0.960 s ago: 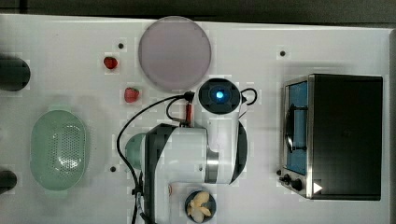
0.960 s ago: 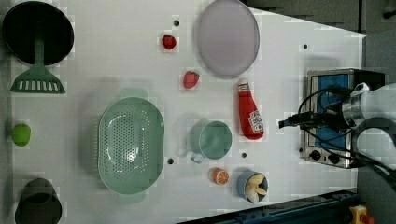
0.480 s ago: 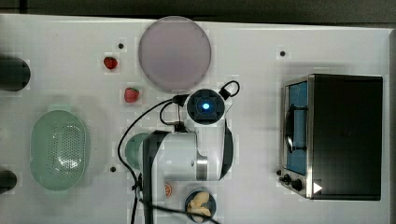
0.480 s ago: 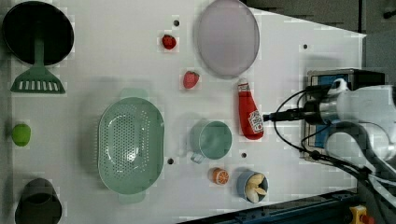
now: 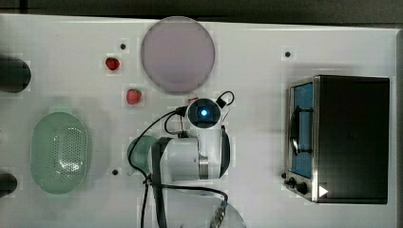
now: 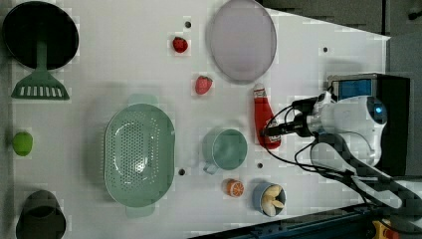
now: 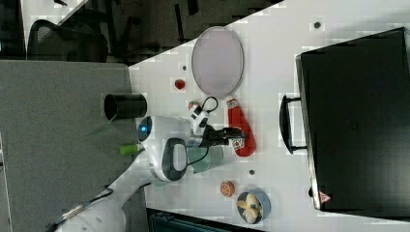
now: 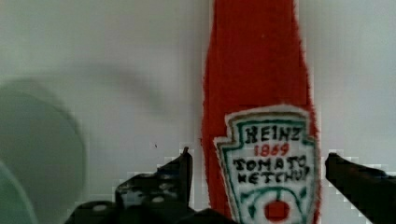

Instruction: Pick Ketchup from the table and place it in strainer.

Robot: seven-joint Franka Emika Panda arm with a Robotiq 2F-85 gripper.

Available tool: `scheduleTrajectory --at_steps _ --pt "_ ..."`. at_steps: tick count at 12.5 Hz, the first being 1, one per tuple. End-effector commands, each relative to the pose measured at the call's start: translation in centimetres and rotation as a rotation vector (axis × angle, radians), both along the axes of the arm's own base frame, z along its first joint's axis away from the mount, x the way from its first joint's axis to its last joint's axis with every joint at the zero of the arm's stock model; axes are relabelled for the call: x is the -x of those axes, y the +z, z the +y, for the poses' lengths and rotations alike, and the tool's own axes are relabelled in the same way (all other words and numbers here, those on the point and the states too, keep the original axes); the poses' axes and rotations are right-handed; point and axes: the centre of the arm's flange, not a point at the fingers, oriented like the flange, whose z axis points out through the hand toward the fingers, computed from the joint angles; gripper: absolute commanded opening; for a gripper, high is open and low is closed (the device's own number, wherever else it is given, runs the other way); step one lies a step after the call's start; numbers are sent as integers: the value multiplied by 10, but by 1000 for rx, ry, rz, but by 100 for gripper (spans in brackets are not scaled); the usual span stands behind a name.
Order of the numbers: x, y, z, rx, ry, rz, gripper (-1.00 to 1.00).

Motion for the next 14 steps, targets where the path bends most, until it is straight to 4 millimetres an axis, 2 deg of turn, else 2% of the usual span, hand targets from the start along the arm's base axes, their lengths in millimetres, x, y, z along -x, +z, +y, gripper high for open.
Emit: scheduleTrajectory --at_steps 1,4,6,7,9,10,12,14 --pt "-8 -1 2 -15 26 -49 93" --pt "-9 -6 0 -16 22 -68 24" --pt "-14 2 -3 -15 15 -86 24" --pt "-22 15 -5 -12 12 -113 24" --pt "-30 56 -10 -2 -2 -162 24" --pt "-32 85 -11 6 -12 -176 24" --pt "-31 156 -6 24 -12 -167 24" --pt "-28 225 11 40 0 -171 24"
